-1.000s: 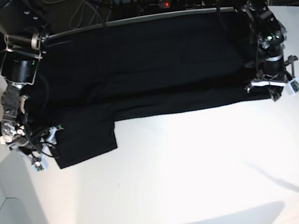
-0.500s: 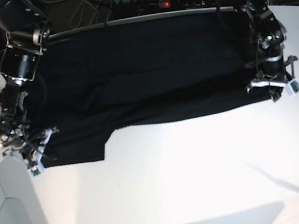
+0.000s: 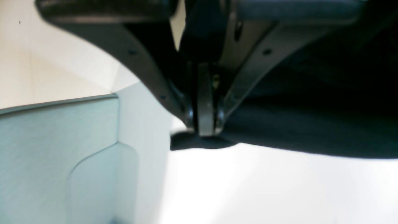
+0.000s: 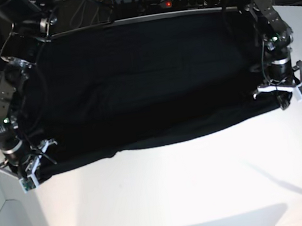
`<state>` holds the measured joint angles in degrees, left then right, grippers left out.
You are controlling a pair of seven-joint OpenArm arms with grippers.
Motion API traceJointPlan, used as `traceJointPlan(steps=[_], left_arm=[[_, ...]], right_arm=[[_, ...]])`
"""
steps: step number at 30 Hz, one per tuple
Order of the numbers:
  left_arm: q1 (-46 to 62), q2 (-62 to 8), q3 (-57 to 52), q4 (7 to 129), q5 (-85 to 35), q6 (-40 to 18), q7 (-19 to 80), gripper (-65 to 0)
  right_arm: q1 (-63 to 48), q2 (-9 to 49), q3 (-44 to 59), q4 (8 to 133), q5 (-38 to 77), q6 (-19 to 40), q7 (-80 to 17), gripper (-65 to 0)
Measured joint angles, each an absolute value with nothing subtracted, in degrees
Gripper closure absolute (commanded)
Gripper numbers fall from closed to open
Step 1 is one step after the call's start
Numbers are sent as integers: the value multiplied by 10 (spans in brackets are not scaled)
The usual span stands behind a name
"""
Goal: Fold the T-shirt properly
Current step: 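Grasp the shirt's side edges with both grippers and pull them toward the robot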
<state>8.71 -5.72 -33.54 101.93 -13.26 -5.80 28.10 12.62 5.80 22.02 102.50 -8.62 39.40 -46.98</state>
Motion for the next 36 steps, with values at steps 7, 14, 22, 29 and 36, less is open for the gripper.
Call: traceJointPlan(steps=[7,14,22,29,36], left_arm=[[91,-57,-335,1020,-133,-58,281,0],[105,-59,-336,1020,-133,-58,277,0],[105,-58,-366,1020,-133,-62,281,0],[145,-58,-366,1020,-134,-62,283,0],[179,-59,-362,1021,-135,-62,273,0]], right_arm=[[89,30,220,1101,-84,394,-467,0],[39,27,220,1109,-86,394,-466,0],[-17,29,221,1149,-86,394,-465,0],[-74,29,221,1149,-85,394,-465,0],[-138,30,220,1149,-85,394,-425,0]])
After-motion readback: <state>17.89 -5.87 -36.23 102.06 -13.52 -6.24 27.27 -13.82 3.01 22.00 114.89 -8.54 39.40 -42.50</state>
